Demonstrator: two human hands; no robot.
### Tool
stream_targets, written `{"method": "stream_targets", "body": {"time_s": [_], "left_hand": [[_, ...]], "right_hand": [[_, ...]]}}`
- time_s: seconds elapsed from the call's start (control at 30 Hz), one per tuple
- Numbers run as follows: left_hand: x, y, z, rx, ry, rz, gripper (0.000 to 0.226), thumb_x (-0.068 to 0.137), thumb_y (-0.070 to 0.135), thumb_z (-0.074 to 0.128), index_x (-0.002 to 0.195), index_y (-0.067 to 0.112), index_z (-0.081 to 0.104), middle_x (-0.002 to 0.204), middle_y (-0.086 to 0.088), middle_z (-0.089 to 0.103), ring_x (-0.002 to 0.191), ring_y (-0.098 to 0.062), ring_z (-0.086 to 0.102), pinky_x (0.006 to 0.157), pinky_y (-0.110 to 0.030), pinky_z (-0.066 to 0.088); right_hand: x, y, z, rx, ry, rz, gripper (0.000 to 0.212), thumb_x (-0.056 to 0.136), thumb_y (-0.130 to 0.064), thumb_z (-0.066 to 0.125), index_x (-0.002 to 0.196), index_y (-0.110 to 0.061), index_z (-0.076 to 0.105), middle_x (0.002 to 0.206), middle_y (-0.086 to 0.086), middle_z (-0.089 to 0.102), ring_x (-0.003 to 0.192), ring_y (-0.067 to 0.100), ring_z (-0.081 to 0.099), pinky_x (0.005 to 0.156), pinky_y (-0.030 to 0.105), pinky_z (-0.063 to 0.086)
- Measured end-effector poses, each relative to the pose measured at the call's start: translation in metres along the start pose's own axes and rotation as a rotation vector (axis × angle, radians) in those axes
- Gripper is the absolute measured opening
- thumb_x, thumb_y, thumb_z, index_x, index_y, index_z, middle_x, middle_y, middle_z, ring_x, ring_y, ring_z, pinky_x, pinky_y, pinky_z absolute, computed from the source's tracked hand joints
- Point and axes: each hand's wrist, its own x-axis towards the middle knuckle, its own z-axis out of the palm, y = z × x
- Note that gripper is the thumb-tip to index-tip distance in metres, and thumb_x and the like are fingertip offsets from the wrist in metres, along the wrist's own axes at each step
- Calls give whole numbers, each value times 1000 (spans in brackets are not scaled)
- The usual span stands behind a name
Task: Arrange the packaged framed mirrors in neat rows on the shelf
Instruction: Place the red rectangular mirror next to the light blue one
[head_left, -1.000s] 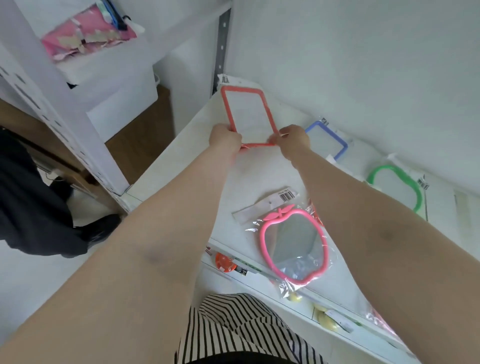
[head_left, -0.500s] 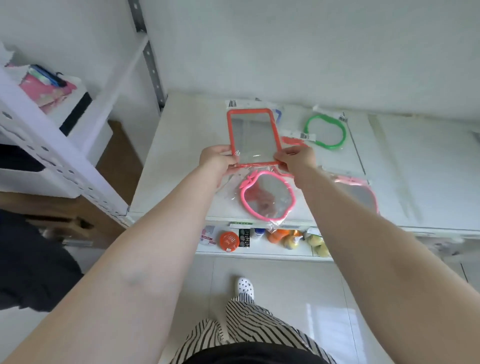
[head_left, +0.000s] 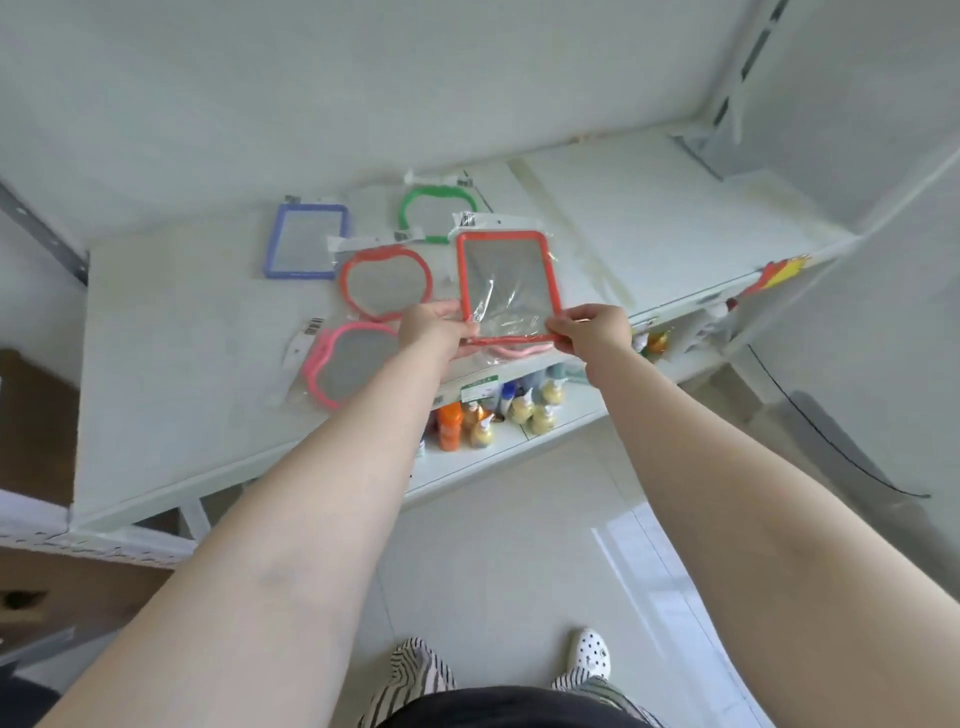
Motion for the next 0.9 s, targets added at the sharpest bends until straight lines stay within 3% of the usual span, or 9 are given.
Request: {"method": "stream_targets", "body": {"time_s": [0.13, 0.27, 0.37, 0.47, 0.53, 0.63, 0.73, 0.9], "left_hand": [[-6, -11, 81, 1, -43, -20, 45, 78, -17, 64, 119, 0, 61, 117, -12, 65, 80, -28, 69, 75, -38, 61], [-19, -26, 168, 44, -87, -42, 46, 80, -14, 64, 123, 3, 61, 108, -13, 67, 81, -23, 67, 69, -27, 58], [-28, -40, 228, 59, -88, -25, 47, 79, -12, 65, 123, 5, 62, 114, -15, 68, 81, -22, 66, 60, -20, 58], [-37, -45, 278, 64, -95, -22, 46, 79, -13, 64, 122, 5, 63, 109, -13, 67, 82, -23, 66, 70, -24, 58], [-38, -44, 304, 78, -103, -25, 47, 79, -14, 64, 122, 6, 63, 107, -11, 67, 80, -22, 66, 76, -25, 56], [-31, -38, 334, 115, -111, -21, 48, 79, -14, 64, 123, 6, 62, 109, -13, 68, 73, -19, 66, 79, -26, 55], [-16, -29, 359, 138, -114, -4, 48, 79, -15, 63, 124, 3, 60, 112, -14, 67, 82, -24, 66, 77, -25, 54], [28, -12, 397, 189, -107, 9, 49, 76, -11, 68, 121, 7, 64, 112, -12, 71, 86, -25, 70, 84, -30, 58]], "right_hand": [[20, 19, -76, 12, 56, 22, 15, 79, -9, 73, 70, -15, 64, 72, 7, 68, 59, 15, 65, 71, 30, 56], [45, 40, -159, -31, 96, 30, 5, 79, -8, 74, 78, -6, 69, 73, 8, 70, 60, 17, 66, 81, 36, 59], [63, 55, -215, -72, 123, 24, 19, 78, -10, 73, 63, -16, 64, 85, 17, 75, 76, 25, 72, 86, 39, 58], [78, 64, -261, -76, 145, 36, 23, 78, -12, 74, 59, -19, 64, 78, 13, 74, 75, 22, 70, 87, 39, 58], [88, 67, -284, -45, 146, 59, 19, 78, -12, 74, 63, -18, 66, 73, 9, 72, 71, 19, 68, 86, 38, 58], [104, 67, -306, -16, 149, 64, 9, 79, -12, 75, 72, -13, 69, 82, 12, 75, 69, 18, 69, 85, 36, 59], [125, 62, -320, 7, 164, 71, 8, 78, -11, 75, 74, -13, 69, 87, 14, 75, 70, 19, 70, 83, 34, 60], [174, 45, -335, -2, 193, 81, 7, 78, -13, 76, 75, -13, 70, 74, 8, 71, 63, 15, 67, 80, 32, 60]]}}
